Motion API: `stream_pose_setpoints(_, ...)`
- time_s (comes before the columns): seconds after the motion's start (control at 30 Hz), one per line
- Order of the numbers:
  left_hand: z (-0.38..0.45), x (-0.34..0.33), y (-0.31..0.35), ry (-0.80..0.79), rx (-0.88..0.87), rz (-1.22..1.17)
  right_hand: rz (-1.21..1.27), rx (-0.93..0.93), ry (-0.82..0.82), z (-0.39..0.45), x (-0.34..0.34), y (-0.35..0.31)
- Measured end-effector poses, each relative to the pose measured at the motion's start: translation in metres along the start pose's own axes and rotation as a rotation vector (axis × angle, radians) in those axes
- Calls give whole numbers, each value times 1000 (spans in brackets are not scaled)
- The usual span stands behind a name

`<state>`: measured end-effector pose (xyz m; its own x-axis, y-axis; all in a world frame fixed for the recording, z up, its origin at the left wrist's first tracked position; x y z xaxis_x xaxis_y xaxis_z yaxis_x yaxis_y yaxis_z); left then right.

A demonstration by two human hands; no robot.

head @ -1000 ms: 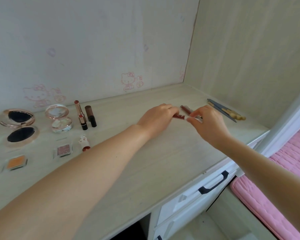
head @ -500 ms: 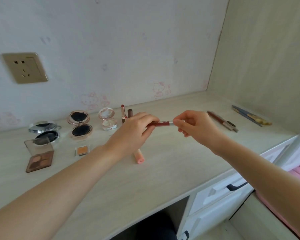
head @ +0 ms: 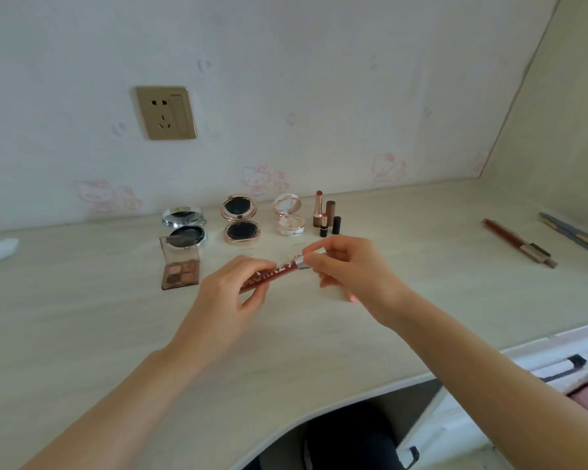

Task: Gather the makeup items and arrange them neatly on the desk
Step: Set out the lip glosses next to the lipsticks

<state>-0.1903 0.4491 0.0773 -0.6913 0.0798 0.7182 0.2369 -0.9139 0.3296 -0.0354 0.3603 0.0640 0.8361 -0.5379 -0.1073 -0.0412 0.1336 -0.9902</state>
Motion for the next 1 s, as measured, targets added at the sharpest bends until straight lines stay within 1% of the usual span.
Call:
stream_pose_setpoints(0.1, -11, 6, -13, 92, 90, 10, 225, -77, 24, 3, -20, 17)
stream_pose_setpoints(0.2, -16, 8, -17, 149, 137, 4, 353, -107, 57, 7, -30, 31)
stream_pose_setpoints(0.37, -18, 6, -25, 138, 163, 34, 497, -131, 60, 8, -38, 48)
stream_pose_setpoints(0.5, -21, 5, -25, 142, 142, 49, 574, -112, 37, 7, -39, 52)
stream_pose_setpoints(0.57, -21, 7, -25, 158, 130, 61, 537, -81, 59, 6, -35, 51)
stream_pose_setpoints(0.67, -22, 8, -25, 166, 119, 55, 445, -36, 134, 4, -27, 51)
stream_pose_setpoints(0.83, -20, 4, -28, 86, 101, 6, 348, 35, 192, 1, -21, 46)
stream_pose_setpoints(0.93, -19, 2, -33, 35, 128, -49, 198, 113, 190, 0, -19, 38)
stream_pose_setpoints(1.0, -20, 2, -37, 19, 146, -76, 146, 131, 165, -1, -20, 36)
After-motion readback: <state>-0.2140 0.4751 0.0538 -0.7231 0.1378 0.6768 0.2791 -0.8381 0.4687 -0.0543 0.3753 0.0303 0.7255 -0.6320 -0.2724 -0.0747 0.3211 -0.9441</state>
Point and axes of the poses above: each hand's wrist, its own z-axis towards the middle knuckle, its own x-axis out of the back of the hand, y = z × x, the point moved 8 cm from there along z, towards the middle knuckle, and after that the axes turned 14 degrees about z, right-handed, at the moved point
